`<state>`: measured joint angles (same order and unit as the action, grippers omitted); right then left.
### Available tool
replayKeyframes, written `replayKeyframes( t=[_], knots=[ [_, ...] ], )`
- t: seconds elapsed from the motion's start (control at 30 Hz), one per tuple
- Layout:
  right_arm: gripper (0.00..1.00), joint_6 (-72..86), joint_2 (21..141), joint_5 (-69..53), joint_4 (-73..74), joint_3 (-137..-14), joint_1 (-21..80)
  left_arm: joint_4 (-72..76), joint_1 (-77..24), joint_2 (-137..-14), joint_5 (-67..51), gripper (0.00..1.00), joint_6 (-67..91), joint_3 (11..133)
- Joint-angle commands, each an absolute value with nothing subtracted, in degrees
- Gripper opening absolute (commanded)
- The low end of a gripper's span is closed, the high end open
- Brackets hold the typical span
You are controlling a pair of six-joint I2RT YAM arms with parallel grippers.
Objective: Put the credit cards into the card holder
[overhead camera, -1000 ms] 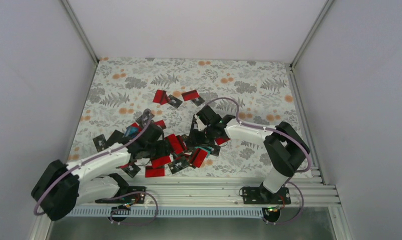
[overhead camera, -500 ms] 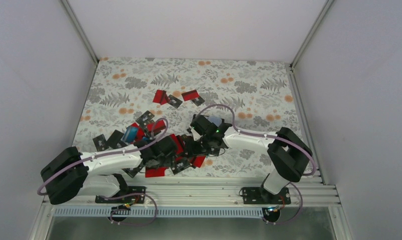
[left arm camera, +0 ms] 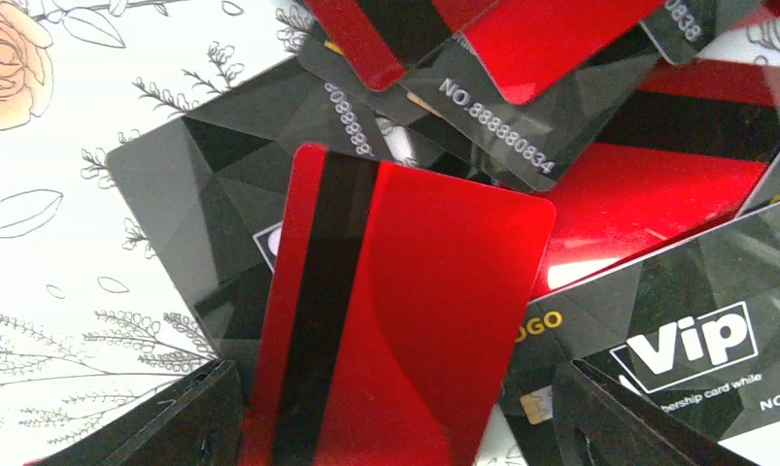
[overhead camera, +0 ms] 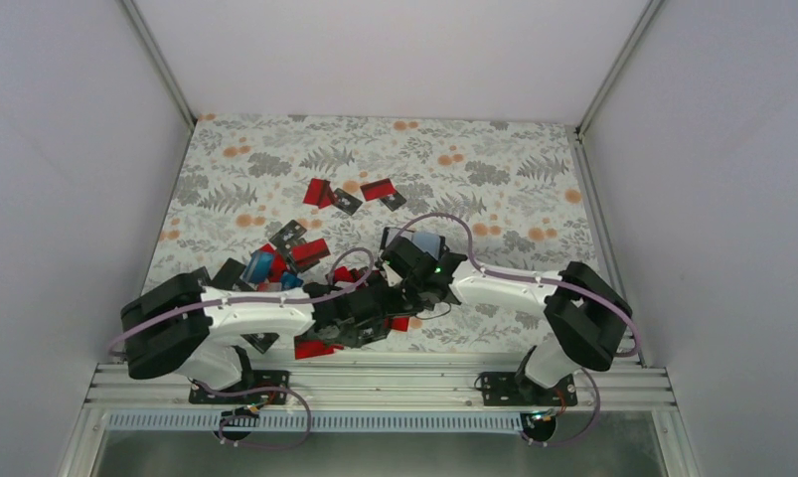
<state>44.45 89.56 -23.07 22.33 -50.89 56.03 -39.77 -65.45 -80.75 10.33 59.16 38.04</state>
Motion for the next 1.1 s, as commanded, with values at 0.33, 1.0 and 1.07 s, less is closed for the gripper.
replayKeyframes(
  t=[0.33, 1.0, 1.07],
  knots=[
    [0.51, 44.9, 84.9, -21.0, 22.0, -48.6, 56.7, -45.5, -70.2, -83.9, 7.9, 0.76, 57.4, 42.0],
    [0.52, 44.8, 84.2, -20.5, 22.3, -48.3, 56.7, -45.1, -70.2, -90.3, 4.0, 0.66, 57.3, 42.3],
    [0.52, 44.7, 84.5, -20.4, 22.4, -48.4, 56.6, -44.2, -70.2, -90.0, 3.1, 0.61, 57.2, 41.8]
  ],
)
